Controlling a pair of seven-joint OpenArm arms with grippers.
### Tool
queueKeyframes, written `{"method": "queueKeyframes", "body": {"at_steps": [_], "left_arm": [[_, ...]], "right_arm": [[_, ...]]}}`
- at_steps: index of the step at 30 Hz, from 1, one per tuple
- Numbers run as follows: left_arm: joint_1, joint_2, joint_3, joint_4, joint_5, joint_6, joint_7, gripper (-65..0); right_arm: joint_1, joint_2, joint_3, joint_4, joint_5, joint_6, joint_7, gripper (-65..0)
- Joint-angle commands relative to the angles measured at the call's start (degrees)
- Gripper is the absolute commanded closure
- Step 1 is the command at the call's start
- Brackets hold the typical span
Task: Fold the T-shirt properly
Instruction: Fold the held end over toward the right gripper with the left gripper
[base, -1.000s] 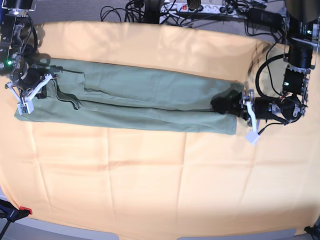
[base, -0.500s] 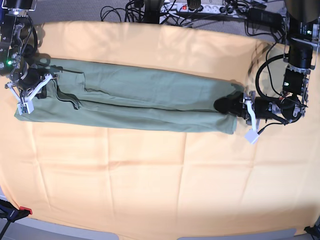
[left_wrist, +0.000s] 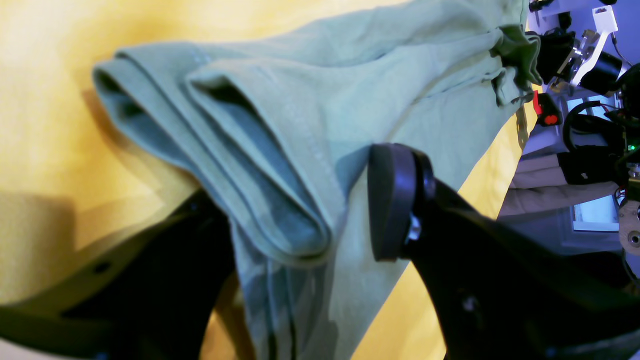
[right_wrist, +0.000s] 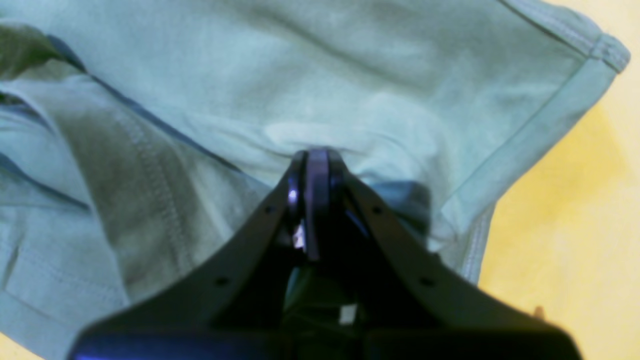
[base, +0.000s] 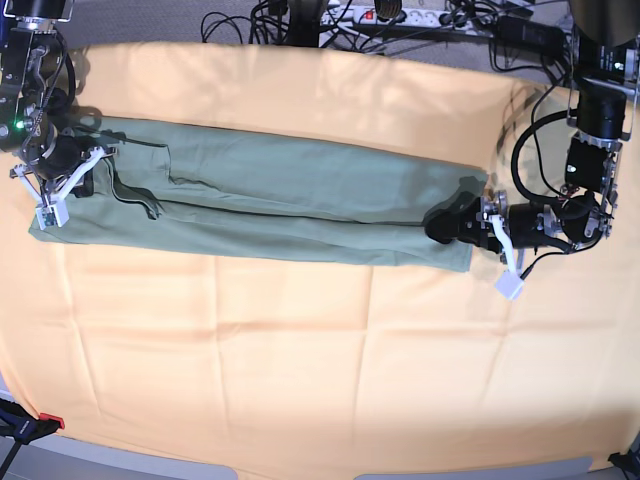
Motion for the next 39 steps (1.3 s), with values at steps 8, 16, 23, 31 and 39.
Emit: {"method": "queueKeyframes", "body": {"at_steps": [8, 16, 23, 31, 39], "left_arm": [[-0.81, -0.96, -0.26, 0.31, 4.74, 0.79, 1.07, 0.0], [-0.81, -0.96, -0.26, 0.33, 3.21, -0.42, 1.14, 0.0], [-1.97, -1.01, -0.26, 0.33, 3.06, -0.81, 1.75, 0.0], [-4.15, -0.96, -0.26, 0.33, -6.70, -6.82, 5.53, 0.0], [-4.79, -0.79, -0.26, 0.81, -6.70, -8.21, 7.58, 0.0]], "right_arm": [[0.44, 0.96, 0.31, 0.35, -0.04, 0.22, 0.00, 0.0], [0.42, 0.96, 0.31, 0.35, -0.07, 1.42, -0.02, 0.0], [0.44, 0.98, 0.31, 0.35, -0.79, 2.36, -0.02, 0.0], [0.42, 0.96, 0.31, 0.35, -1.84, 2.36, -0.02, 0.0], [0.44, 0.98, 0.31, 0.35, -1.79, 2.38, 0.00, 0.0]]}}
